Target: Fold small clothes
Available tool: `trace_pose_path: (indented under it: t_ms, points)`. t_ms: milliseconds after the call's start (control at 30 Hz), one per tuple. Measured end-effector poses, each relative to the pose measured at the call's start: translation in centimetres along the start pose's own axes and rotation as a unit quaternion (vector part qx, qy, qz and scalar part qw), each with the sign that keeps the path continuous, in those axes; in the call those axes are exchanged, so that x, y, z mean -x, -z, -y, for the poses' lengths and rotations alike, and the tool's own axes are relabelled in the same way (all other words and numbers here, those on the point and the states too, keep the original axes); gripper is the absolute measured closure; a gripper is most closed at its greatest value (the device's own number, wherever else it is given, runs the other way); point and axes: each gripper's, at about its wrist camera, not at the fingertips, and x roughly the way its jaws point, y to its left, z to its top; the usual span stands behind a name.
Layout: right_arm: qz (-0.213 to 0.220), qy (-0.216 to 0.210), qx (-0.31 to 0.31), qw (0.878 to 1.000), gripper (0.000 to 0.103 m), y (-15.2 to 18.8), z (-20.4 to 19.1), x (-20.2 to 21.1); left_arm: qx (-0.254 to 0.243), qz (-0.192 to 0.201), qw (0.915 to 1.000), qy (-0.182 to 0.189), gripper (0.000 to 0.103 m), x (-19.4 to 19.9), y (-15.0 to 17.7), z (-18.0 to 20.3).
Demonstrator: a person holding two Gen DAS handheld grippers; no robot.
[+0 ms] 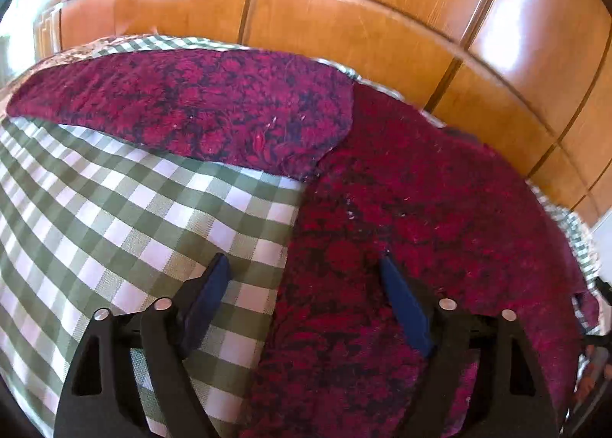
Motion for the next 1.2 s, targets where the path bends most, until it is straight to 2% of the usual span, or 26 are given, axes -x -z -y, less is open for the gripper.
trace_pose_path:
  t_ms: [67,133,233,367,533,600,633,667,700,733,800,867,967,1067,1200]
  points:
    - [0.021,-0.008,-0.029,0.999,0.005,-1.4,1.2,0.6,-0.013,0.006,0.9999,0.009,0.013,0.3,0.4,0.6]
    - [0.039,0.016,-0.044,0.998,0.005,-2.7,1.9,0.9,-0.025,0.009,0.9996,0.005,0.009,0.5,0.7,1.1]
    - [0.062,0.012,-0.117,0.991,0.008,-4.2,4.0,1.0,-0.032,0.007,0.9994,-0.011,0.009,0.9,1.1,2.2]
    - [0.1,0.031,-0.154,0.983,0.017,-6.7,6.2,1.8,-0.031,0.002,0.9994,-0.016,0.008,0.8,1.0,2.2]
    - [0.142,0.039,-0.227,0.963,0.043,-8.8,10.4,2.9,-0.038,-0.003,0.9989,-0.026,0.007,0.4,1.1,2.2]
    - [0.149,0.046,-0.243,0.957,0.064,-9.1,11.7,3.4,-0.036,-0.002,0.999,-0.024,0.007,0.4,1.2,2.0]
    - [0.147,0.051,-0.252,0.955,0.072,-9.1,12.5,3.5,-0.036,-0.001,0.9991,-0.024,0.007,0.4,1.2,2.0]
    - [0.144,0.06,-0.258,0.953,0.089,-9.3,13.4,3.6,-0.036,-0.001,0.999,-0.025,0.007,0.4,1.3,2.0]
    - [0.143,0.061,-0.264,0.952,0.094,-9.4,14.2,3.7,-0.038,-0.001,0.9989,-0.027,0.007,0.5,1.3,2.0]
    - [0.143,0.057,-0.261,0.953,0.094,-9.6,14.7,4.2,-0.039,-0.001,0.9988,-0.028,0.007,0.4,1.3,2.0]
    - [0.139,0.086,-0.234,0.958,0.091,-10.0,13.8,4.2,-0.04,-0.002,0.9988,-0.029,0.007,0.2,1.2,2.3]
    - [0.139,0.114,-0.201,0.963,0.091,-10.5,12.1,4.6,-0.039,-0.001,0.9989,-0.028,0.007,0.1,1.1,2.3]
    - [0.158,0.133,-0.145,0.968,0.091,-10.9,8.7,5.1,-0.038,0.0,0.9989,-0.027,0.007,0.1,1.1,2.3]
    - [0.167,0.137,-0.076,0.973,0.091,-10.8,4.6,5.0,-0.038,0.0,0.9989,-0.026,0.007,0.2,1.1,2.3]
    - [0.18,0.111,0.007,0.977,0.091,-9.9,-1.4,4.3,-0.037,0.001,0.999,-0.025,0.007,0.2,1.2,2.2]
